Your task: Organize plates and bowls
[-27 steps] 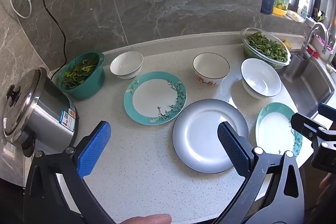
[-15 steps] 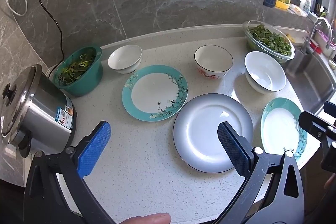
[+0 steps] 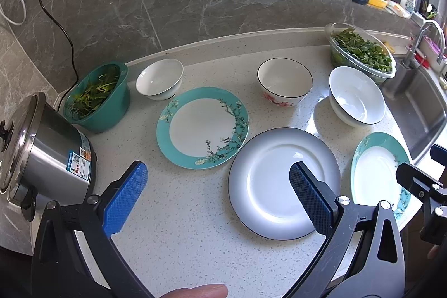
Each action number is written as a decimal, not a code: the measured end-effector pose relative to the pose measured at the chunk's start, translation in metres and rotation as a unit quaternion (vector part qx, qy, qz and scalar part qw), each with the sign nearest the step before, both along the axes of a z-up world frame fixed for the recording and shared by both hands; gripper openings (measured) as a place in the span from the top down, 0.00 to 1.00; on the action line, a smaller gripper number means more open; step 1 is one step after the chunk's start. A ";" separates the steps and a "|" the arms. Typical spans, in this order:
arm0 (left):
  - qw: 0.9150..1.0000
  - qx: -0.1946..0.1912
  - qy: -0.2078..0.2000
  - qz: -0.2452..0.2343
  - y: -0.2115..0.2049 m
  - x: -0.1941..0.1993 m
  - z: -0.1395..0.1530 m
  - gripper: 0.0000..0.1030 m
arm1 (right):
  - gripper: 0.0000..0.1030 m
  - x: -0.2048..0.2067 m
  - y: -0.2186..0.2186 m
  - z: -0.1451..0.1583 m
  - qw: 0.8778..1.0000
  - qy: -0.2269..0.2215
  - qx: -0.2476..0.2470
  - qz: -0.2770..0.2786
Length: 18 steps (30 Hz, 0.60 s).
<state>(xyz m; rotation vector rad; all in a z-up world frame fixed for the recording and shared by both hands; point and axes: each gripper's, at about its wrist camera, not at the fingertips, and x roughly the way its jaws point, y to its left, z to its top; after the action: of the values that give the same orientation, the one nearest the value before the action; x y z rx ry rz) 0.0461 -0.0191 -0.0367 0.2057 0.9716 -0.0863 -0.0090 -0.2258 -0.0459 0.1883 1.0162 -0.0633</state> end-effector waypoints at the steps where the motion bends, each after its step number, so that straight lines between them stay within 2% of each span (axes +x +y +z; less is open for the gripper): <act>1: 1.000 0.000 0.001 -0.001 0.000 0.001 0.000 0.00 | 0.00 0.001 0.000 0.001 1.000 0.000 0.000 0.000; 18: 1.000 -0.001 0.004 -0.006 -0.002 0.000 -0.003 0.00 | 0.00 0.004 -0.004 -0.001 1.000 0.004 0.000 0.000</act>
<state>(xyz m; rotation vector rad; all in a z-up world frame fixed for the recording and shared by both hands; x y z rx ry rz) 0.0463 -0.0215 -0.0393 0.2097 0.9792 -0.0997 -0.0047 -0.2296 -0.0471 0.1885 1.0248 -0.0645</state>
